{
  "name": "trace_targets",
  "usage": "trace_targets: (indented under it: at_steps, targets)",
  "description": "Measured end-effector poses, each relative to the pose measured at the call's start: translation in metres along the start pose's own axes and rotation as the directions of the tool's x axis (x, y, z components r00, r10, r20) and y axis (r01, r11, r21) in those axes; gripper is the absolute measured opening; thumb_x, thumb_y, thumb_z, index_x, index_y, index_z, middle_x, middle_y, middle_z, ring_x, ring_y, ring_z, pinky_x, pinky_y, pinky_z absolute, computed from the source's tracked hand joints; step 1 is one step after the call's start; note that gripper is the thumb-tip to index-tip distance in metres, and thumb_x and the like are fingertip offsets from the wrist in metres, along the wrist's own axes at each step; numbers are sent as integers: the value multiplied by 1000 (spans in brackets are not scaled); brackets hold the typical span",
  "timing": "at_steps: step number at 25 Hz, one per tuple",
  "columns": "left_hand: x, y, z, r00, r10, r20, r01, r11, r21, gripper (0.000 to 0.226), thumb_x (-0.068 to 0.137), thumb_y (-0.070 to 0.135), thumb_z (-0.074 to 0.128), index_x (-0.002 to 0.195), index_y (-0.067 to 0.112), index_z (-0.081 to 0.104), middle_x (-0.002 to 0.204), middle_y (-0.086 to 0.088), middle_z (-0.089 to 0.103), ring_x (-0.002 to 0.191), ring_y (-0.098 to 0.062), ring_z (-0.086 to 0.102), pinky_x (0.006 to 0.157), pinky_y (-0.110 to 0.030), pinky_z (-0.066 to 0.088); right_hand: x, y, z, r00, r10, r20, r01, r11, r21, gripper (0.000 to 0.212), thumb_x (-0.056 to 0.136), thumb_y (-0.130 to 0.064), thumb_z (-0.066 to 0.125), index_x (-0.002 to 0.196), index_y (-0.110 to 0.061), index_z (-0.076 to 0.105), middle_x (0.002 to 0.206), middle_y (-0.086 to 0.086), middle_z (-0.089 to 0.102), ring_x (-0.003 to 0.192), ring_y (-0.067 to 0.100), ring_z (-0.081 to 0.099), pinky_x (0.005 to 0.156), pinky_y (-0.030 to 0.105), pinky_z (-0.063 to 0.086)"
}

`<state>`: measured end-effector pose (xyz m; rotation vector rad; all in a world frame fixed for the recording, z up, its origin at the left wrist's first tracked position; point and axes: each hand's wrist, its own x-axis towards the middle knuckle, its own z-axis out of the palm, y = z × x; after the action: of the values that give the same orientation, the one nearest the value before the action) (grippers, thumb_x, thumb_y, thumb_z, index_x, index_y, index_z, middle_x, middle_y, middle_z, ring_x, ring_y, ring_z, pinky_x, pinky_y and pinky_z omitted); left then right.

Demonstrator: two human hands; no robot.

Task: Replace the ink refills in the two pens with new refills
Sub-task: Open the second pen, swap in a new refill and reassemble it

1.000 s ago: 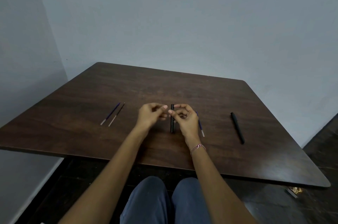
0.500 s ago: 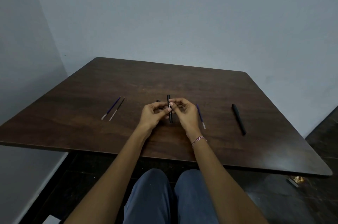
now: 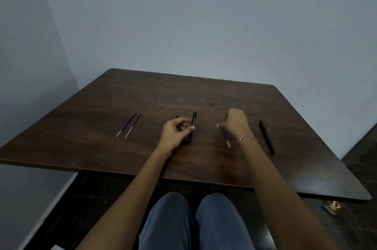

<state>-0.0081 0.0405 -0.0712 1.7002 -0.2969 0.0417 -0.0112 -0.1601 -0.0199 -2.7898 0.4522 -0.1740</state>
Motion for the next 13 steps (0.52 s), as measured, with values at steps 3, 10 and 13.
trace_targets:
  at_steps: [3, 10, 13]
  targets:
    - [-1, 2, 1, 1000, 6, -3, -6, 1000, 1, 20, 79, 10, 73, 97, 17, 69, 71, 5, 60, 62, -1, 53, 63, -16, 48, 0, -2, -4, 991, 50, 123, -37, 994, -106, 32, 72, -25, 82, 84, -3, 63, 106, 17, 65, 101, 32, 63, 73, 33, 47]
    - [0, 1, 0, 1000, -1, -18, 1, 1000, -3, 20, 77, 11, 75, 95, 20, 71, 73, 6, 63, 67, -3, 56, 66, -18, 48, 5, -2, 0, 989, 122, 83, -118, 991, -58, 23, 82, -16, 71, 98, -1, 65, 112, 18, 64, 105, 32, 62, 71, 31, 45]
    - [-1, 3, 0, 1000, 12, -20, -11, 1000, 23, 24, 77, 9, 75, 101, 12, 72, 76, 6, 65, 66, 3, 57, 68, -13, 47, 9, 1, 2, 981, 145, 128, -147, 989, 0, 18, 76, -17, 73, 73, -6, 60, 98, 14, 67, 93, 26, 64, 68, 28, 48]
